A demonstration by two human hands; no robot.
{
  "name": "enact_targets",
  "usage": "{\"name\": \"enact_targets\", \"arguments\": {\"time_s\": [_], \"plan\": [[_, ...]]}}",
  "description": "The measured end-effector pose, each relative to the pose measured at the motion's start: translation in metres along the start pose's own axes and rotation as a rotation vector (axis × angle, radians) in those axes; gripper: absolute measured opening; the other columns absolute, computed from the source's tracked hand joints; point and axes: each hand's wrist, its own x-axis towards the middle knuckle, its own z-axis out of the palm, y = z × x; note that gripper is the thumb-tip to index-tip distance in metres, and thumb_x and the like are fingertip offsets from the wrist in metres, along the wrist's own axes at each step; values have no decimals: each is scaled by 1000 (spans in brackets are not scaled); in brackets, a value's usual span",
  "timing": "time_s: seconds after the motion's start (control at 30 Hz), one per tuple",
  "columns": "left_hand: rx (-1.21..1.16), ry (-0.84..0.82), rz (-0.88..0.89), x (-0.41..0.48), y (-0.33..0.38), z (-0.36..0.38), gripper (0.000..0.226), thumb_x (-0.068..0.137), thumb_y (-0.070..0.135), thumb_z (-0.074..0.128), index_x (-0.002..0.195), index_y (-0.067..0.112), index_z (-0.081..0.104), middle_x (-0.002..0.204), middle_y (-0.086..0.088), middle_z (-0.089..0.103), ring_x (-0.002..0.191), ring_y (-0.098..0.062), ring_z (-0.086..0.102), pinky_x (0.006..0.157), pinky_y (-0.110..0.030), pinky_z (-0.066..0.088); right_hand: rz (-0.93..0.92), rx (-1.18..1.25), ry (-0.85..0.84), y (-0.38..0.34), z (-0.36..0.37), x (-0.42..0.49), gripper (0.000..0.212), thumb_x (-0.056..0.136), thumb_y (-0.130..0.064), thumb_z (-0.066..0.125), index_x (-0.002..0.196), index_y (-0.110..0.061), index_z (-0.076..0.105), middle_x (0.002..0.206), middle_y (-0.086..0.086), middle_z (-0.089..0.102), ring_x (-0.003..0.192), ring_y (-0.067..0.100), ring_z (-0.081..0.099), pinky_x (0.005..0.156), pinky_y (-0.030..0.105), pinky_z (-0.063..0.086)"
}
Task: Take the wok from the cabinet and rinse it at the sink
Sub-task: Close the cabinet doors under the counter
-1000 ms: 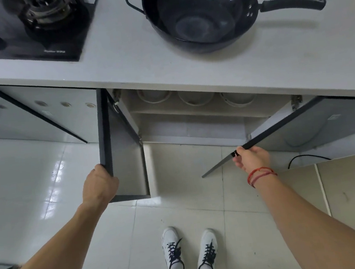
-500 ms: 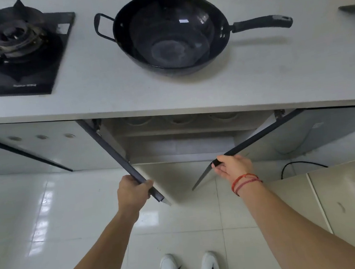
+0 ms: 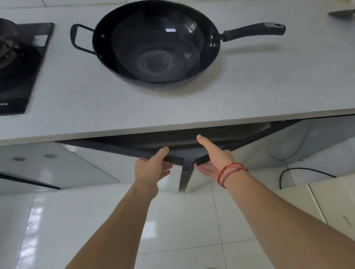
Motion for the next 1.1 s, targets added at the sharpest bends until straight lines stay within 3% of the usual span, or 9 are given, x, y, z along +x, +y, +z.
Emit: {"name": "enact_targets", "arguments": {"time_s": [0.1,0.2,0.27,0.4,0.63,0.9,1.0,1.1], "plan": [[-75,-2,-46,15,10,7,57,77,45,82,115,8,63,97,-14,76,84,-27,76,94,-41,57,-8,19,-21,-12,8,3,73,64,-56,85,111,-15,47,100,18,65,82,28,73,76,38,62],[-68,-33,-69,25,17,11,72,70,57,81,122,11,61,107,-10,74,85,-24,76,90,-39,59,-19,42,-30,-23,17,8,71,67,-58,82,108,-16,43,99,18,64,84,28,72,77,37,61],[-77,-53,-63,28,21,16,76,67,59,80,122,12,60,114,-9,71,89,-23,76,86,-37,60,-22,52,-34,-31,22,13,67,66,-61,81,101,-16,45,95,18,64,82,29,72,77,38,61],[-111,-38,-46,36,33,27,61,77,57,76,113,10,63,104,-8,74,90,-23,75,88,-38,59,-31,77,-16,-40,29,24,61,65,-61,82,87,-16,47,92,17,67,78,29,73,75,40,62],[-159,-45,2,50,42,36,42,88,38,74,110,3,65,106,-11,75,91,-21,75,93,-34,57,-98,163,-90,-44,33,41,64,69,-47,85,111,-6,60,99,16,73,78,24,75,74,36,62],[-244,-81,29,59,42,39,45,90,28,73,121,0,61,119,-12,70,103,-19,72,98,-34,55,-173,266,-109,-49,35,51,46,79,-28,82,115,-8,63,111,12,70,92,23,73,84,36,59],[-301,-98,30,63,39,41,61,82,31,78,127,-3,55,124,-14,68,105,-19,71,96,-33,56,-174,327,-112,-50,36,54,52,79,-21,82,123,-6,58,111,11,68,97,22,70,89,38,58],[-312,-123,35,67,36,41,61,84,30,77,129,-5,53,125,-15,67,106,-19,71,95,-33,56,-173,365,-118,-48,38,58,59,77,-18,83,127,-5,54,115,12,68,100,24,70,89,39,58]]}}
